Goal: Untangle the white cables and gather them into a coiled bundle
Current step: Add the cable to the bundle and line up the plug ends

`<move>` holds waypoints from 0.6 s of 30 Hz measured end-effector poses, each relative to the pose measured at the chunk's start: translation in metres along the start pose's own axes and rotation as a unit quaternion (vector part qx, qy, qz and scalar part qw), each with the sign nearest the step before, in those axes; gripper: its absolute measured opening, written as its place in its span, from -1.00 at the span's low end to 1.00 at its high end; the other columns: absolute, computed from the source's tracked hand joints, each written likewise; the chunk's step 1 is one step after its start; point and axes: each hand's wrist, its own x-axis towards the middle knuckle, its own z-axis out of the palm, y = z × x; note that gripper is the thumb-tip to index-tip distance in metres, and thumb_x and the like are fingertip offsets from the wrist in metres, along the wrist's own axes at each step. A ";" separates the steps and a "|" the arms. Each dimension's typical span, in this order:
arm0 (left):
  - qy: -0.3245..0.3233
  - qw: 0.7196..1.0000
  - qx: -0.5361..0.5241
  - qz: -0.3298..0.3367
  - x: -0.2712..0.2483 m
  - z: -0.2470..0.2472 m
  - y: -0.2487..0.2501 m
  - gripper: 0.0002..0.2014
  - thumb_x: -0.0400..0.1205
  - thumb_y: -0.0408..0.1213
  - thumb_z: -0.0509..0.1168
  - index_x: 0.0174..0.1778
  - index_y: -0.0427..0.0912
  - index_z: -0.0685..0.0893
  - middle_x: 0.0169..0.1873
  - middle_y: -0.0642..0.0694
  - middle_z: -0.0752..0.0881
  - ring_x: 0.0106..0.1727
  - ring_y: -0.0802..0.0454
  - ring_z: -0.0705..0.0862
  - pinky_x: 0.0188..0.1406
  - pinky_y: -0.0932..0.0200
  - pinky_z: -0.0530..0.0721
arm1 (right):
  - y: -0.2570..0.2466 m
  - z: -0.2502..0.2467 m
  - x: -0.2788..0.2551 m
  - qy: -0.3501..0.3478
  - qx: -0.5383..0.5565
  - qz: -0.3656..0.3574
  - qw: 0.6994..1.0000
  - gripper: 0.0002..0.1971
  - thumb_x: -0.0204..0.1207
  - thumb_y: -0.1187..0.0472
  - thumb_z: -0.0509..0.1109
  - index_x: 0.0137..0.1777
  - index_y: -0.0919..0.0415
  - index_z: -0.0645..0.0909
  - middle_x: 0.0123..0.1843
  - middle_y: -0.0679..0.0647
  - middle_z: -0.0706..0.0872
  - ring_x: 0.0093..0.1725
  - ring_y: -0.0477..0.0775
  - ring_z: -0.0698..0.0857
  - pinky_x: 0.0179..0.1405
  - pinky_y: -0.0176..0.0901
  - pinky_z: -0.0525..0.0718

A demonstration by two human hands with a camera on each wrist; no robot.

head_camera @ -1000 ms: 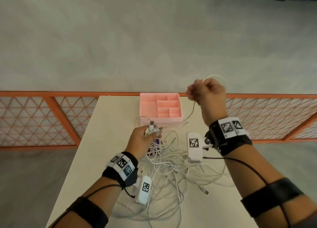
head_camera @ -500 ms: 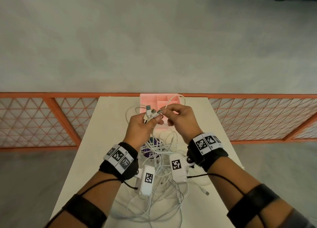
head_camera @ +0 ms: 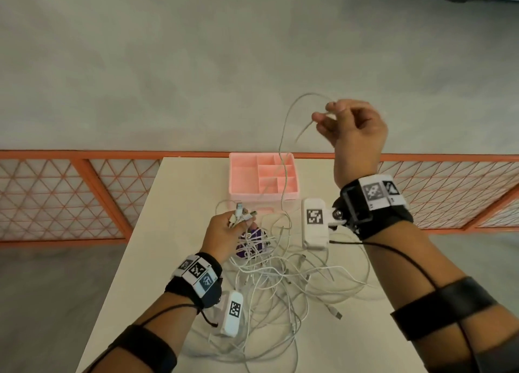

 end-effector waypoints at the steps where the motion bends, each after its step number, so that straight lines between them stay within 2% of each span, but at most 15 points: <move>1: 0.011 1.000 -0.018 0.003 0.001 0.000 0.008 -0.87 0.67 -0.39 0.38 0.05 -0.31 0.81 -0.19 -0.12 0.85 -0.43 0.35 0.70 -0.30 0.25 0.66 | 0.009 -0.005 -0.005 -0.020 -0.028 0.003 0.999 -0.96 0.63 0.41 0.35 -0.05 0.31 0.60 -0.06 0.31 0.78 -0.09 0.33 0.83 -0.01 0.16 0.79; 2: 0.017 0.999 -0.037 0.006 0.003 0.002 0.017 -0.86 0.68 -0.38 0.37 0.08 -0.31 0.79 -0.13 -0.18 0.85 -0.45 0.33 0.68 -0.28 0.12 0.72 | 0.020 -0.009 -0.012 -0.047 -0.062 0.014 0.997 -0.95 0.62 0.43 0.35 -0.04 0.31 0.59 -0.07 0.32 0.79 -0.07 0.34 0.83 0.00 0.17 0.79; 3: 0.017 0.998 -0.052 0.014 0.005 0.002 0.027 -0.88 0.68 -0.35 0.37 0.06 -0.24 0.80 -0.06 -0.20 0.86 -0.41 0.26 0.70 -0.16 -0.08 0.72 | 0.032 -0.014 -0.021 -0.081 -0.098 0.036 0.991 -0.93 0.62 0.45 0.35 -0.04 0.29 0.58 -0.13 0.29 0.80 -0.10 0.33 0.83 -0.02 0.16 0.80; 4: 0.018 0.997 -0.071 0.023 0.006 0.003 0.038 -0.90 0.68 -0.31 0.38 0.00 -0.14 0.82 -0.02 -0.22 0.86 -0.34 0.17 0.71 -0.04 -0.14 0.69 | 0.044 -0.018 -0.032 -0.118 -0.127 0.068 0.983 -0.91 0.63 0.45 0.33 -0.03 0.27 0.58 -0.18 0.25 0.81 -0.15 0.29 0.82 -0.07 0.13 0.80; 6: 0.009 0.994 -0.097 0.044 0.009 0.004 0.057 -0.89 0.66 -0.26 0.41 -0.13 -0.03 0.84 -0.06 -0.31 0.84 -0.55 0.10 0.44 -0.34 0.14 0.50 | 0.066 -0.023 -0.055 -0.191 -0.170 0.131 0.958 -0.90 0.67 0.43 0.29 -0.01 0.24 0.58 -0.21 0.23 0.80 -0.25 0.19 0.80 -0.17 0.06 0.78; 7: 0.004 0.994 -0.100 0.051 0.011 0.004 0.063 -0.89 0.66 -0.25 0.42 -0.14 -0.03 0.85 -0.10 -0.36 0.83 -0.60 0.09 0.30 -0.48 0.25 0.34 | 0.075 -0.024 -0.064 -0.225 -0.190 0.157 0.943 -0.91 0.68 0.40 0.29 0.01 0.24 0.60 -0.18 0.25 0.80 -0.29 0.15 0.78 -0.21 0.03 0.76; 8: -0.003 0.993 -0.102 0.056 0.011 0.005 0.068 -0.89 0.66 -0.25 0.42 -0.12 -0.06 0.85 -0.15 -0.36 0.83 -0.63 0.10 0.26 -0.56 0.31 0.26 | 0.081 -0.024 -0.073 -0.255 -0.205 0.180 0.927 -0.91 0.68 0.37 0.29 0.03 0.24 0.62 -0.13 0.26 0.80 -0.33 0.12 0.76 -0.25 0.01 0.74; 10: -0.008 0.992 -0.102 0.068 0.011 0.007 0.076 -0.86 0.67 -0.32 0.40 -0.01 -0.30 0.82 -0.16 -0.30 0.82 -0.68 0.24 0.39 -0.68 0.40 0.32 | 0.088 -0.021 -0.085 -0.297 -0.208 0.212 0.907 -0.89 0.67 0.38 0.31 0.08 0.27 0.67 -0.03 0.21 0.79 -0.44 0.08 0.70 -0.37 -0.10 0.70; 12: -0.013 0.991 -0.119 0.066 0.008 0.010 0.077 -0.80 0.68 -0.40 0.36 0.08 -0.50 0.73 -0.20 -0.26 0.82 -0.67 0.32 0.51 -0.65 0.51 0.40 | 0.090 -0.015 -0.092 -0.309 -0.194 0.218 0.905 -0.87 0.64 0.38 0.35 0.11 0.31 0.70 -0.02 0.15 0.78 -0.50 0.05 0.61 -0.42 -0.15 0.64; 15: -0.023 0.989 -0.137 0.052 0.005 0.012 0.073 -0.79 0.69 -0.45 0.32 0.15 -0.53 0.70 -0.54 0.10 0.71 -0.68 0.31 0.53 -0.64 0.51 0.42 | 0.090 -0.008 -0.092 -0.279 -0.171 0.217 0.920 -0.85 0.59 0.34 0.43 0.13 0.33 0.71 -0.17 0.23 0.77 -0.49 0.04 0.59 -0.42 -0.17 0.62; 16: -0.019 0.990 -0.132 0.053 0.004 0.011 0.072 -0.80 0.70 -0.42 0.32 0.14 -0.50 0.71 -0.56 0.12 0.69 -0.69 0.30 0.51 -0.64 0.48 0.41 | 0.090 -0.007 -0.090 -0.266 -0.169 0.220 0.923 -0.85 0.59 0.34 0.44 0.11 0.35 0.72 -0.18 0.25 0.78 -0.48 0.03 0.61 -0.41 -0.19 0.64; 18: 0.000 0.990 -0.123 0.064 0.007 0.008 0.066 -0.80 0.71 -0.35 0.33 0.14 -0.40 0.75 -0.41 -0.01 0.75 -0.68 0.26 0.44 -0.65 0.41 0.36 | 0.089 -0.007 -0.085 -0.256 -0.172 0.229 0.923 -0.87 0.60 0.31 0.44 0.06 0.36 0.75 -0.15 0.31 0.80 -0.46 0.04 0.66 -0.37 -0.17 0.71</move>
